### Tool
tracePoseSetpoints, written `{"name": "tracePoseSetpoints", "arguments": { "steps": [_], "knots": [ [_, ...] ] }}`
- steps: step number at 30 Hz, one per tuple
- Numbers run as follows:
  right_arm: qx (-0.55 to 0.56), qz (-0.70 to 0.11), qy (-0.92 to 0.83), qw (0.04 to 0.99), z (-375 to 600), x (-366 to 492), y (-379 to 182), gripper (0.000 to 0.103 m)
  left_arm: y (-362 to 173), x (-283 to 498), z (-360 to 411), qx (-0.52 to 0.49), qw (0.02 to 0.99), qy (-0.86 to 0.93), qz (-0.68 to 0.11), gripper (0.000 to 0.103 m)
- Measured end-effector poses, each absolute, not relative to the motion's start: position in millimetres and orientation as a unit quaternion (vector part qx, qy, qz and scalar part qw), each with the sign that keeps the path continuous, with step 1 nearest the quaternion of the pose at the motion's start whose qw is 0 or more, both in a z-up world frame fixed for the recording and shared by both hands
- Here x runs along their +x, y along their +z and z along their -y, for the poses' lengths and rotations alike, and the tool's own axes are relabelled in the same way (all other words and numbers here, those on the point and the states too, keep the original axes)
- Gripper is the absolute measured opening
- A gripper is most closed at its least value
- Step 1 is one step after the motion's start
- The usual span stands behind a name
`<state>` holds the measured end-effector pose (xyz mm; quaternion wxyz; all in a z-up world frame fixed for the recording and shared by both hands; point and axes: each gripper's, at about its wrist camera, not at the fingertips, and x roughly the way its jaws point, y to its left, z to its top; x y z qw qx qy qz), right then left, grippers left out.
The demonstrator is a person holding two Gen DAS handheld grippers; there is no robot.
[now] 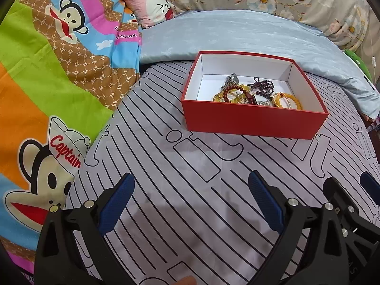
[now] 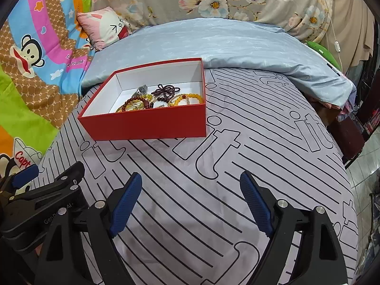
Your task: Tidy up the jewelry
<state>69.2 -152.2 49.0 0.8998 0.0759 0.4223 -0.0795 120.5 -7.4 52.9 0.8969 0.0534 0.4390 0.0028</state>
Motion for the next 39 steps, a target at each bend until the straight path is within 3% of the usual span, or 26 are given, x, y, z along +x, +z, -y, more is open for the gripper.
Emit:
{"name": "tracePoseSetpoints", "arguments": {
  "steps": [39],
  "knots": [
    [0.075,-0.403,-0.077,0.909,153.5,87.1,74.0,0.083,79.0,139.8,4.9,0.045,0.908,0.009,-0.417,0.094]
  ]
}}
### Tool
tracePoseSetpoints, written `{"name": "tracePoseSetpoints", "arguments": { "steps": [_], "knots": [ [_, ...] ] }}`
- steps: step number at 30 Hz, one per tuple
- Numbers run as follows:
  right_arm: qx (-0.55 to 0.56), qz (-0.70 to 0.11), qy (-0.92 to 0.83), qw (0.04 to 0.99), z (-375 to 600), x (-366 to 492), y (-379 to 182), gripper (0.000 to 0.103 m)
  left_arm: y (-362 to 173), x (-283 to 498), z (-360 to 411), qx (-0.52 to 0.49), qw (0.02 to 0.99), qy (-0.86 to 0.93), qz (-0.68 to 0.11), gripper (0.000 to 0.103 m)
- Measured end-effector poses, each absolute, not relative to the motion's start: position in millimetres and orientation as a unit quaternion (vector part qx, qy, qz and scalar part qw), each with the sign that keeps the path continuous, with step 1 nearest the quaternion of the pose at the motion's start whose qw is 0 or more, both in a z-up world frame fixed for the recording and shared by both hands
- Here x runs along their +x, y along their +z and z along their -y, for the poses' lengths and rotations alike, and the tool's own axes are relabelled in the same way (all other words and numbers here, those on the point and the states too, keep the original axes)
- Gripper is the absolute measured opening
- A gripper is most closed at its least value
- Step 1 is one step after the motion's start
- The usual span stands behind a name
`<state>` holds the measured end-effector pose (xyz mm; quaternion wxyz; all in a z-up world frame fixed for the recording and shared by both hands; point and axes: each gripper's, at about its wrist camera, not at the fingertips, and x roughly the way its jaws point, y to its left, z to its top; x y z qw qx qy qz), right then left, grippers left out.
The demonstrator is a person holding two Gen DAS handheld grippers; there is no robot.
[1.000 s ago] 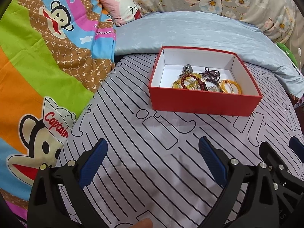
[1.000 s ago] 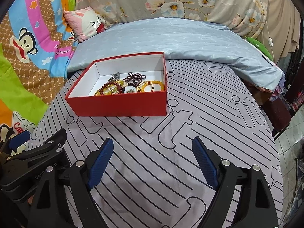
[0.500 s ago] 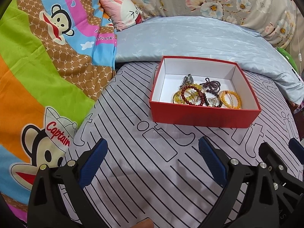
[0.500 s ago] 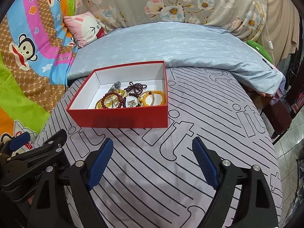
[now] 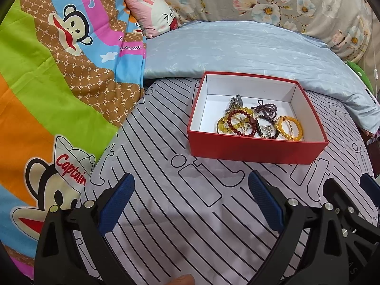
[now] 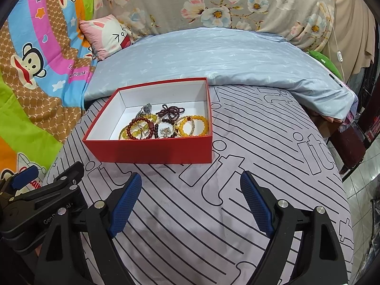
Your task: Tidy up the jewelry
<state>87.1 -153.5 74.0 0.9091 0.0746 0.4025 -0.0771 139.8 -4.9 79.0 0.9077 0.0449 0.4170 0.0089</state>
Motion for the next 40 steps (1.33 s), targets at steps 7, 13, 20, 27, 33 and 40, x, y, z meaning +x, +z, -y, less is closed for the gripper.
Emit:
{"name": "tracePoseSetpoints", "arguments": {
  "steps": [7,13,20,27,33,40],
  "knots": [
    [0.075,-0.402,-0.076,0.909,153.4,88.8,74.4,0.083,79.8,143.3,4.9,0.046,0.908,0.009,-0.415,0.094],
    [0.072,-0.403,-0.077,0.909,153.3,90.0,74.7,0.083,79.3,147.4,4.6,0.045,0.908,0.009,-0.416,0.094],
    [0.069,-0.405,-0.077,0.908,152.6,98.4,76.9,0.083,76.9,151.7,4.5,0.043,0.906,0.006,-0.422,0.094],
    [0.071,-0.407,-0.076,0.908,152.8,102.8,76.0,0.083,74.8,154.8,3.0,0.036,0.905,0.005,-0.425,0.094],
    [0.069,-0.406,-0.077,0.908,152.7,102.3,74.1,0.083,74.8,155.5,4.6,0.042,0.907,0.006,-0.420,0.094],
    [0.068,-0.404,-0.076,0.909,149.7,103.1,74.2,0.083,75.5,156.7,4.6,0.041,0.907,0.009,-0.419,0.094]
  ]
}}
